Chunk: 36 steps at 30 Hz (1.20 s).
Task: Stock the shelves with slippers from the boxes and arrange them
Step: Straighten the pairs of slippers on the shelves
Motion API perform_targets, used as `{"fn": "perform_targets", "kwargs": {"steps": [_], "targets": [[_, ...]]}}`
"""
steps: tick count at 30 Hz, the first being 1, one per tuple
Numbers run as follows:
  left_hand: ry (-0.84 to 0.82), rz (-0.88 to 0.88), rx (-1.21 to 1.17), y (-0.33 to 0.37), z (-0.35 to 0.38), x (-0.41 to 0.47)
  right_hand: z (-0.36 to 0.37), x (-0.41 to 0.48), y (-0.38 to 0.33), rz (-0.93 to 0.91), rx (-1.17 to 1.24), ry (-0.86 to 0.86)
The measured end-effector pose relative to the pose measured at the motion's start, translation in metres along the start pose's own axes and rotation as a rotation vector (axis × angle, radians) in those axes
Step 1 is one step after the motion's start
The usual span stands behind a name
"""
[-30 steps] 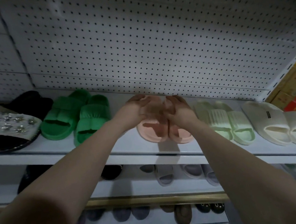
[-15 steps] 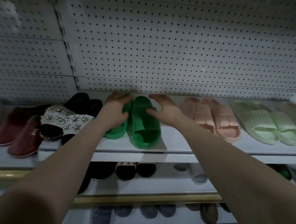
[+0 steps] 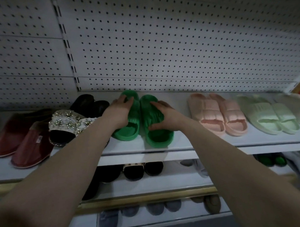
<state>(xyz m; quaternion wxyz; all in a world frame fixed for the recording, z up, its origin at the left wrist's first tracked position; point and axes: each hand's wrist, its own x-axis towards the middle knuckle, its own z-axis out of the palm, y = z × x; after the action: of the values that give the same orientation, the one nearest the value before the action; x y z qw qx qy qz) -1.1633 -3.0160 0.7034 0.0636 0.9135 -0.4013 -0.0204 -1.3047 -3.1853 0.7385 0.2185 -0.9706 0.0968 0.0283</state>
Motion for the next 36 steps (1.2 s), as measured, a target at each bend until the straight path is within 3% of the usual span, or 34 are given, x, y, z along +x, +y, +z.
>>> {"fn": "perform_targets", "kwargs": {"steps": [11,23,29,36], "targets": [[0.05,0.025,0.055,0.027,-0.003,-0.017,0.023,-0.013,0.004,0.166,0.059,0.128],[0.079,0.008,-0.09,0.065,0.002,-0.023,0.012,-0.028,0.034,0.148,0.076,0.142],[0.101,0.01,-0.175,0.067,0.007,-0.02,0.0,-0.025,0.053,0.095,0.093,0.008],[0.131,-0.042,-0.184,0.065,0.016,-0.009,-0.011,-0.014,0.07,0.075,0.03,0.111]]}}
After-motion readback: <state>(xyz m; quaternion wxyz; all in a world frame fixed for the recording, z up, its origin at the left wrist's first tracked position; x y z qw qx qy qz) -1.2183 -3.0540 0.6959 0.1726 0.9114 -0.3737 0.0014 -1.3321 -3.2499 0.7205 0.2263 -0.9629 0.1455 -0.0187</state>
